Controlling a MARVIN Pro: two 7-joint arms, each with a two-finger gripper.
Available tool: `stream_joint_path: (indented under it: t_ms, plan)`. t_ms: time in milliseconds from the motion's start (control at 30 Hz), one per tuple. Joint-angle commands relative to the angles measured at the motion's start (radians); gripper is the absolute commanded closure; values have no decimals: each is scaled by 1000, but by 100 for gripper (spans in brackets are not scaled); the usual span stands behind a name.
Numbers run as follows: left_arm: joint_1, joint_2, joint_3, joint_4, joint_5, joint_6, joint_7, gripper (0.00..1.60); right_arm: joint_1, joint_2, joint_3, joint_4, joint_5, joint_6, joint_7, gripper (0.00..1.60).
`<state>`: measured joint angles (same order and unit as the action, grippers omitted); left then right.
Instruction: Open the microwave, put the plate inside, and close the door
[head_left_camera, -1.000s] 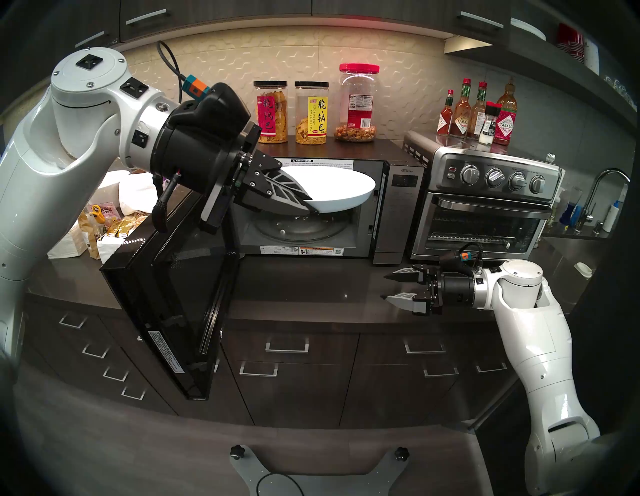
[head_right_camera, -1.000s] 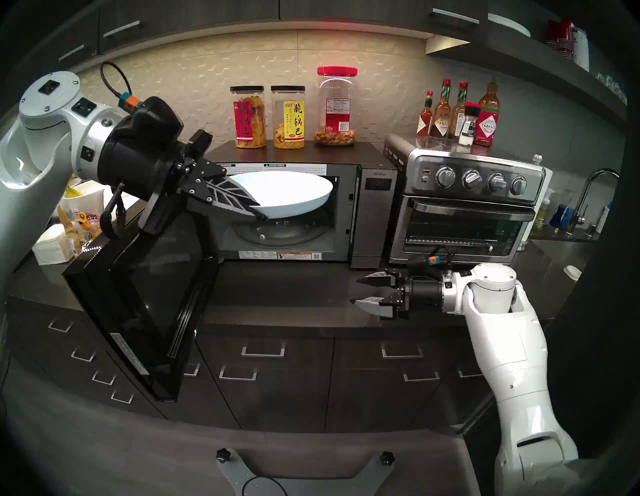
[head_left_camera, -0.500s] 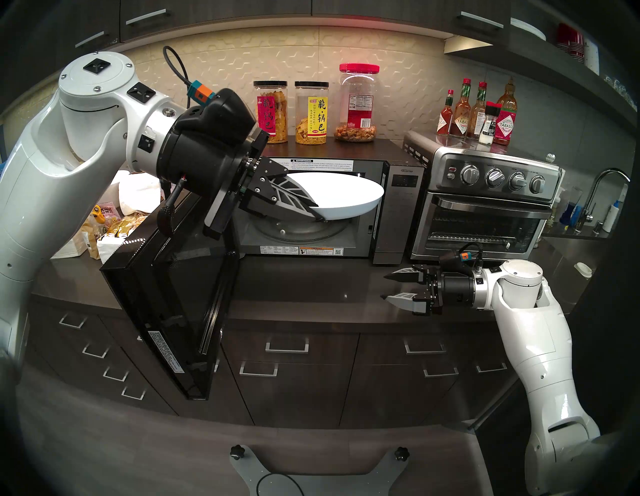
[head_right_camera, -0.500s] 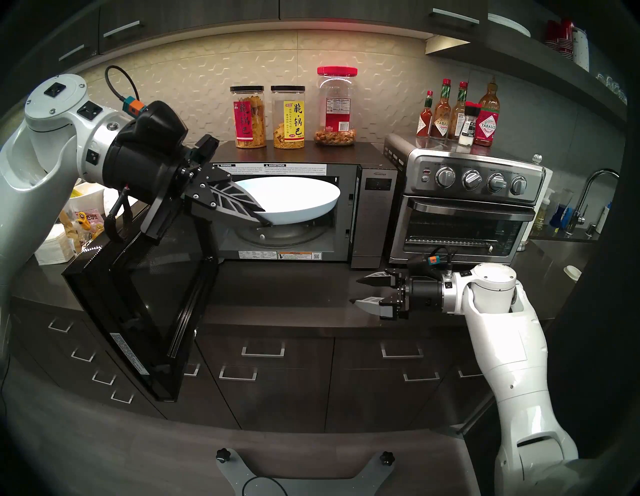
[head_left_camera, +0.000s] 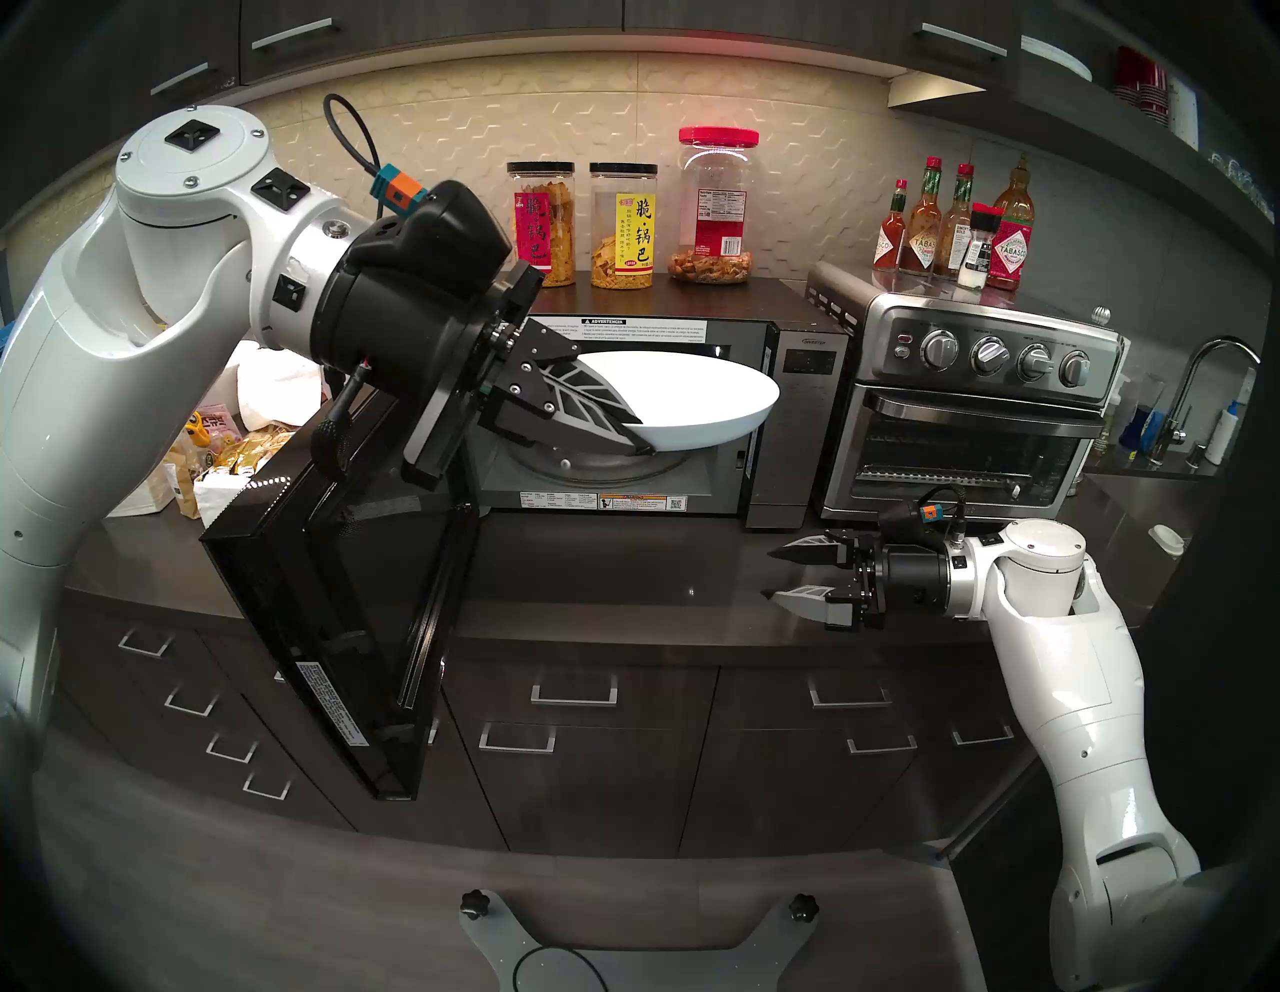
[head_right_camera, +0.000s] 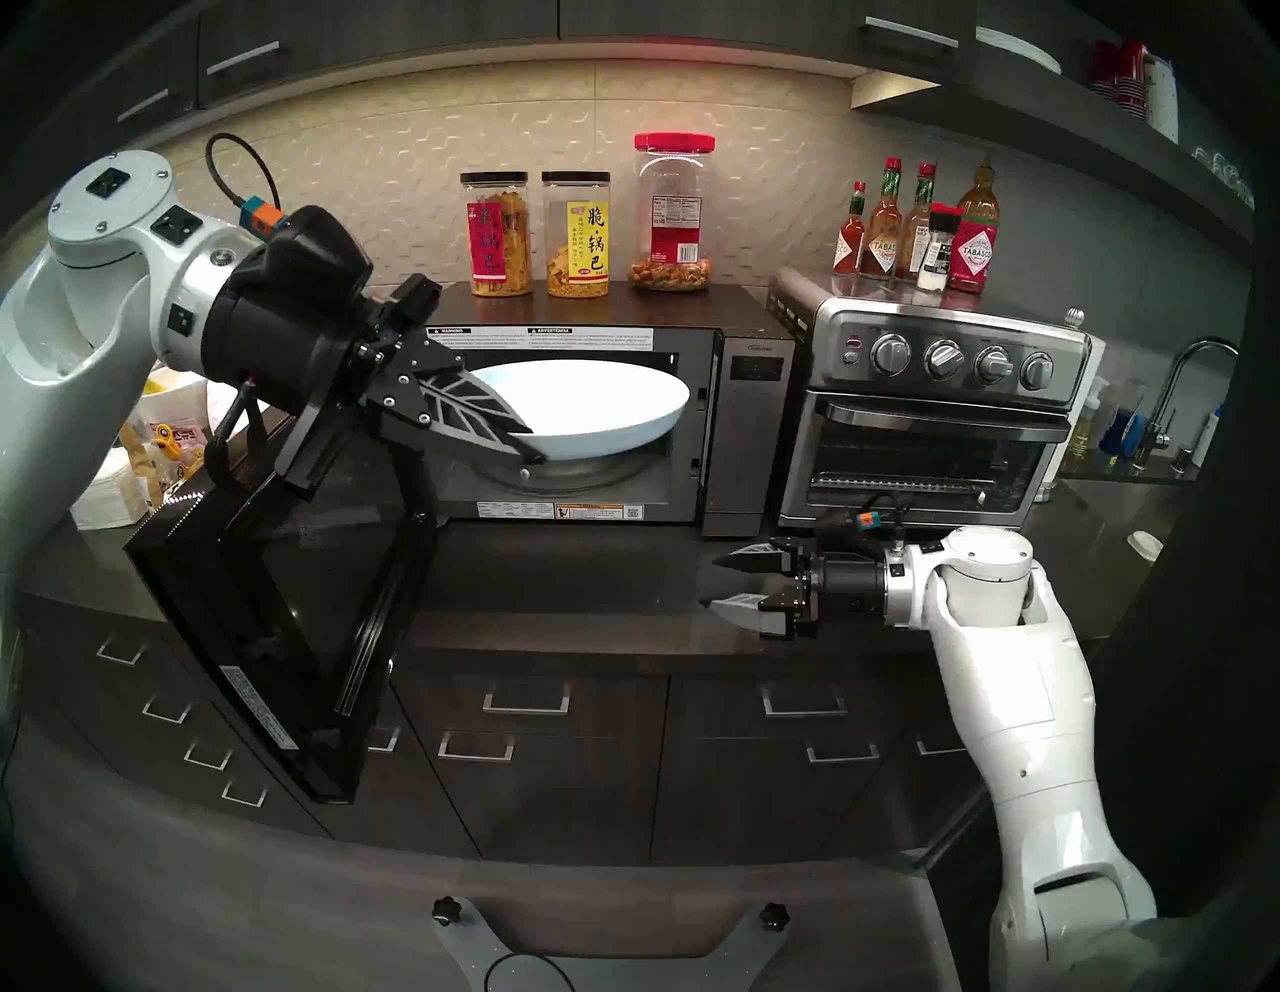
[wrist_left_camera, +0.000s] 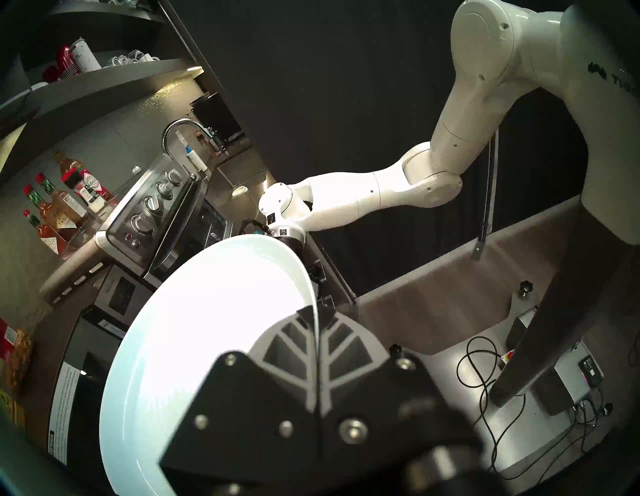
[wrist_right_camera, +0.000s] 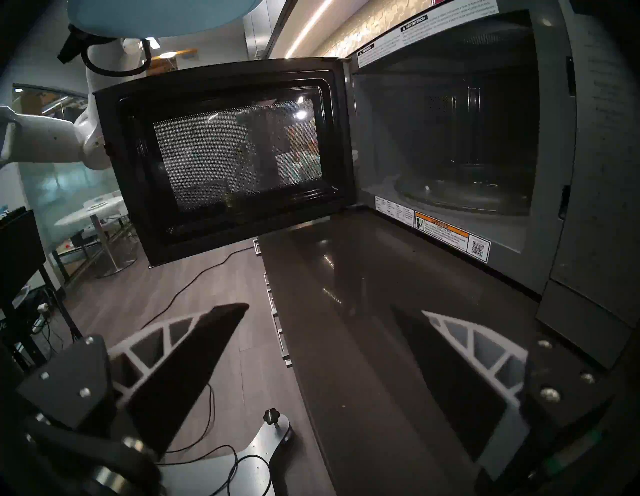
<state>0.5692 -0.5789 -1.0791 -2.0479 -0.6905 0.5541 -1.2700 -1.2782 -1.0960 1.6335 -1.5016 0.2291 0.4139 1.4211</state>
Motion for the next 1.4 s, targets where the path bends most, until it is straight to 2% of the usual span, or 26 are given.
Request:
stream_joint_path:
  t_ms: [0,1367]
  plan:
    - [-5,4,-14,3,-5,2,8,160,15,2,0,-9,9,1,14,0]
    - [-9,10,-7,2,-13,-2,14,160,15,2,0,-9,9,1,14,0]
